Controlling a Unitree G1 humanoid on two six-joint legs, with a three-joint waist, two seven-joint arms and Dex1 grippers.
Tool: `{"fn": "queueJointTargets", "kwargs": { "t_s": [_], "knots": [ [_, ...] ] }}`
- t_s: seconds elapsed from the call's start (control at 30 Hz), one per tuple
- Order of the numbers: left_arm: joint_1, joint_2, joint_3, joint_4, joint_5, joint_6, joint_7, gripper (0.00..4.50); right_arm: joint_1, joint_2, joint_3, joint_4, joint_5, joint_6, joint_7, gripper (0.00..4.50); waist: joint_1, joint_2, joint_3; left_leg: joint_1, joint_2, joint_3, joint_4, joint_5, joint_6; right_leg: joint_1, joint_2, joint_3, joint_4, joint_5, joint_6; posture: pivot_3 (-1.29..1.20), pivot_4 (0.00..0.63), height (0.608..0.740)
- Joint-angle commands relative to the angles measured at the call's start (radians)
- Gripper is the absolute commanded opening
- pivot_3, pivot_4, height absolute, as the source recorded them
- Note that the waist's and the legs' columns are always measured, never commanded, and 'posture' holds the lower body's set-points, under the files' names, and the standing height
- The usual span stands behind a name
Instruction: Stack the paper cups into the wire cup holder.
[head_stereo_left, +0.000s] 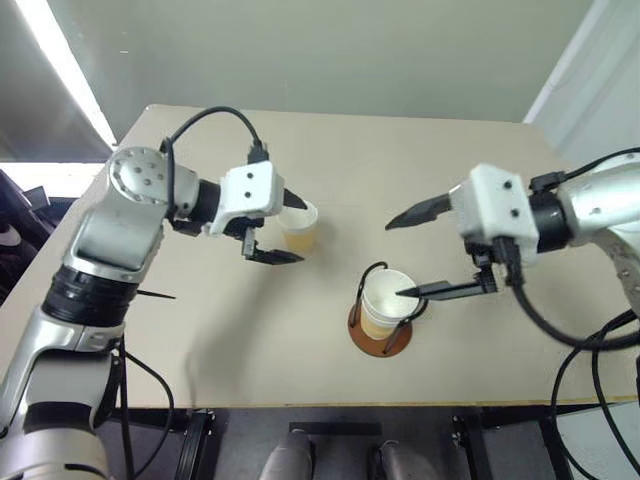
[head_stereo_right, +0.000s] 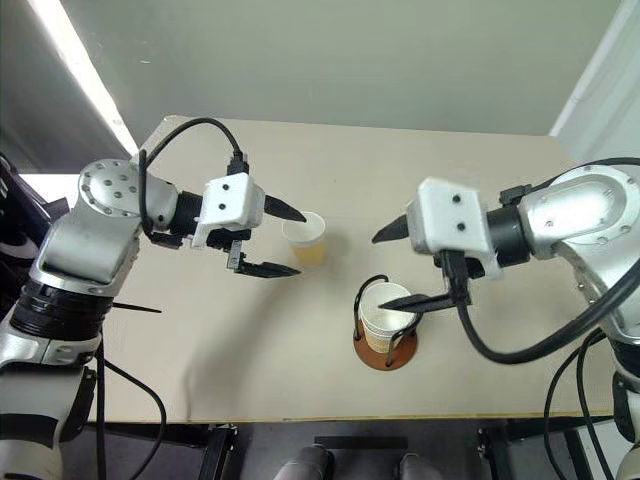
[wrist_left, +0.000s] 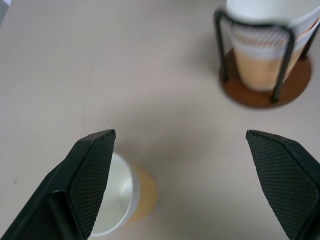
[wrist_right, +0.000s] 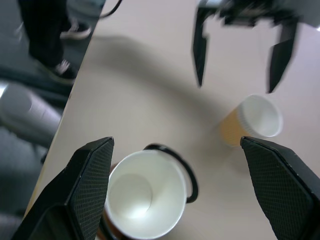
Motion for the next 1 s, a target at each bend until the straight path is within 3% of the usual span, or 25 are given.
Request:
{"fn": "queueJointTargets", "kwargs": {
  "t_s": [0.03,0.4,1.0],
  "knots": [
    [-0.061,-0.036,-0.020,0.036,0.080,-0.060,0.065,4.50,-0.014,-0.009,-0.072,-0.010,0.059,0.045,-0.044,4.11,0.002,0.000,0.000,0.000,0.000,0.000,0.000,0.000,0.000,0.000,0.000,0.000,0.000,0.000,0.000,0.00,0.150,0.740],
    [-0.120,-0.093,-0.154,0.212,0.384,-0.280,0.206,4.50,-0.001,-0.056,-0.088,-0.004,0.125,0.074,-0.081,4.11,-0.001,0.000,0.000,-0.002,0.000,0.000,-0.003,0.001,-0.001,-0.004,0.000,0.000,0.000,0.000,0.000,0.00,0.150,0.740],
    [-0.119,-0.143,-0.162,0.367,0.467,-0.383,0.220,4.50,0.016,-0.094,-0.092,0.001,0.143,0.050,-0.095,4.11,0.002,0.000,0.000,-0.007,0.000,0.000,-0.001,0.001,-0.001,-0.009,0.000,0.000,0.000,0.000,0.000,0.00,0.150,0.740]
  ]
}}
